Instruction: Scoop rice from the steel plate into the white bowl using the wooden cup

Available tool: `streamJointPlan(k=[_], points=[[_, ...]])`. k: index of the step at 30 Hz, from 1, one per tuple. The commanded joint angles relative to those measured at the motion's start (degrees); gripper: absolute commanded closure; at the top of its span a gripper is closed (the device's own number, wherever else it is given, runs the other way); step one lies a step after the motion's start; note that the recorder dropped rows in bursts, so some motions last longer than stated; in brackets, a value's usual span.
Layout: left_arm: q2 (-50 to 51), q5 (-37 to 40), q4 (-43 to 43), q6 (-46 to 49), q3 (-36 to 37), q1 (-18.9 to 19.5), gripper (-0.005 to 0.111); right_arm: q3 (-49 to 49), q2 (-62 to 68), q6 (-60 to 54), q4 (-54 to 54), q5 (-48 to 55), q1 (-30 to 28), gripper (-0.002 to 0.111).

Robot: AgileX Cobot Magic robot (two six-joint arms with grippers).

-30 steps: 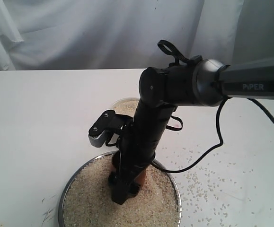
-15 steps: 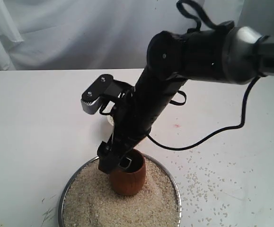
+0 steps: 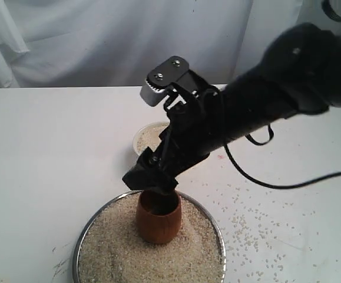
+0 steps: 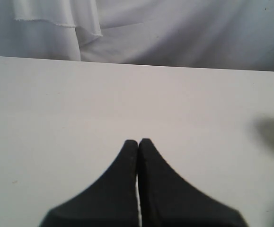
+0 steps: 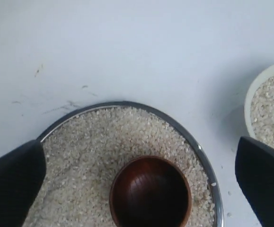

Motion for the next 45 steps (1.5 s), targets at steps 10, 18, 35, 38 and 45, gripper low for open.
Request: streamJointPlan(k=[10,18,35,38,45], points=[[-0.24,-0.76,0.05,-0.04,0.28,0.11,0.107,26.58,-9.34,-52.95,50.79,-11.52,-0.44,0.016],[-0.24,-0.76,0.05,-0.04,0.28,0.11,0.107,26.8,-5.07,-54.9,50.79,-11.69,-0.67,0.016],[-0.24,-0.76,0.05,-0.04,0.28,0.11,0.107,25.72,5.24,-58.12,50.79,-1.75,-4.4,0.016],[-0.24,-0.76,0.05,-0.04,0.28,0.11,0.107,24.01,6.64,-58.64,50.79,-1.84,-4.4,0.016],[-0.24,-0.76,0.05,-0.04,0.28,0.11,0.107,20.04,10.81,-58.64,50.79,-1.64,-4.4,0.016]])
